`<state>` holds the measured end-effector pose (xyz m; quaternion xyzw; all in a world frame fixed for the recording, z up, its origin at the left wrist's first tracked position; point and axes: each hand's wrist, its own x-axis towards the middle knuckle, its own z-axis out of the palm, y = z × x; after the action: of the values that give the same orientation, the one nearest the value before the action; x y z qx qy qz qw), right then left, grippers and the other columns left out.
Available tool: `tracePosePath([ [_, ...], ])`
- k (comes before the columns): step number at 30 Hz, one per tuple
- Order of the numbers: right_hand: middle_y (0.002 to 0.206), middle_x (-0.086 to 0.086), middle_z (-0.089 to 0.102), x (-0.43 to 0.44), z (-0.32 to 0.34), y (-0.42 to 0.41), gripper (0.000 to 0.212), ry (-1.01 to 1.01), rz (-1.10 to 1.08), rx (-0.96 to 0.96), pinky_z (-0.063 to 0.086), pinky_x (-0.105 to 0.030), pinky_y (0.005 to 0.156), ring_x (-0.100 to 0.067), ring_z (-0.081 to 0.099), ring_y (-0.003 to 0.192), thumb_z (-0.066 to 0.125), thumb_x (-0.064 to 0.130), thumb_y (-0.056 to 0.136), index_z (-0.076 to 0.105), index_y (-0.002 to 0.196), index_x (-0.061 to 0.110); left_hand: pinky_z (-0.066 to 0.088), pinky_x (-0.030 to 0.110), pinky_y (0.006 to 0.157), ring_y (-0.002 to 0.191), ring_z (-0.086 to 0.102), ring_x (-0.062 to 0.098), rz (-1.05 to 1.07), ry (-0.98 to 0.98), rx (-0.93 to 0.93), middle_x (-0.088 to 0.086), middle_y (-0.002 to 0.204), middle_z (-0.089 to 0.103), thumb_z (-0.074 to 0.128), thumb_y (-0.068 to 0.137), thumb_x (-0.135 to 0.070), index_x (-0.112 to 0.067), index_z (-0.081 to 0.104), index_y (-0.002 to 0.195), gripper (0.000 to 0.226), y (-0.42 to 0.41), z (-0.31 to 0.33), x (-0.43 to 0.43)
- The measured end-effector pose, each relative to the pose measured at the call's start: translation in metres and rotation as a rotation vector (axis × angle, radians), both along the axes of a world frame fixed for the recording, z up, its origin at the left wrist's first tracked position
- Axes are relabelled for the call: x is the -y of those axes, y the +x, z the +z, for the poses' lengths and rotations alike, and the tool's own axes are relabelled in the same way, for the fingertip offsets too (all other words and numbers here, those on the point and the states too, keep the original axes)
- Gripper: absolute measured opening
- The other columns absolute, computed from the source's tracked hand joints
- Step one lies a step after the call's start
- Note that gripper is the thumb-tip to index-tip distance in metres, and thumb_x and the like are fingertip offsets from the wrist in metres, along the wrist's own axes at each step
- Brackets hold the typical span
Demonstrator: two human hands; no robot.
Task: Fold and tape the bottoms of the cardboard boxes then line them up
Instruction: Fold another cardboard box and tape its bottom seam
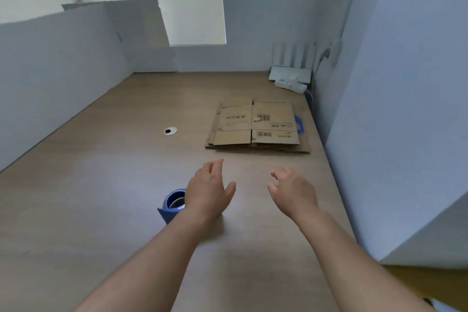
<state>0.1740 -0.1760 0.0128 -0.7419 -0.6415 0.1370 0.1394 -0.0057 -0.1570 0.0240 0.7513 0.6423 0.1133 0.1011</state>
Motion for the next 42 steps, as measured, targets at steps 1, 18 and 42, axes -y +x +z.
tracePosePath([
  [1,0.129,-0.002,0.054,-0.006,-0.005,0.005,0.035,-0.013,-0.007,-0.009,0.043,-0.031,0.085,-0.023,0.054,0.112,0.043,0.024,0.095,0.052,0.129,0.019,0.033,0.031,0.104,0.133,0.036,0.02,-0.007,-0.008,0.001,0.001,0.151,0.03,0.044,0.096,-0.045,-0.018,0.018,0.15,0.066,0.005,-0.002,-0.01],
  [18,0.158,-0.011,0.004,-0.187,-0.087,0.07,0.094,-0.187,-0.397,-0.018,0.026,-0.039,0.112,-0.028,0.015,0.143,0.055,0.053,0.088,-0.008,0.15,0.021,0.008,0.043,0.118,0.146,-0.002,0.034,0.028,-0.175,-0.227,0.015,0.158,-0.009,0.047,0.089,-0.061,-0.016,-0.005,0.151,0.093,0.035,-0.098,-0.23],
  [42,0.138,-0.01,0.041,-0.178,-0.032,0.071,0.058,0.423,-0.603,-0.528,0.033,-0.018,0.089,-0.023,0.045,0.122,0.054,-0.001,0.088,0.034,0.141,0.011,0.042,0.033,0.076,0.102,0.054,0.028,0.05,0.03,0.149,0.003,0.112,0.058,0.039,0.099,-0.033,-0.029,0.054,0.133,0.037,0.013,-0.052,-0.209],
])
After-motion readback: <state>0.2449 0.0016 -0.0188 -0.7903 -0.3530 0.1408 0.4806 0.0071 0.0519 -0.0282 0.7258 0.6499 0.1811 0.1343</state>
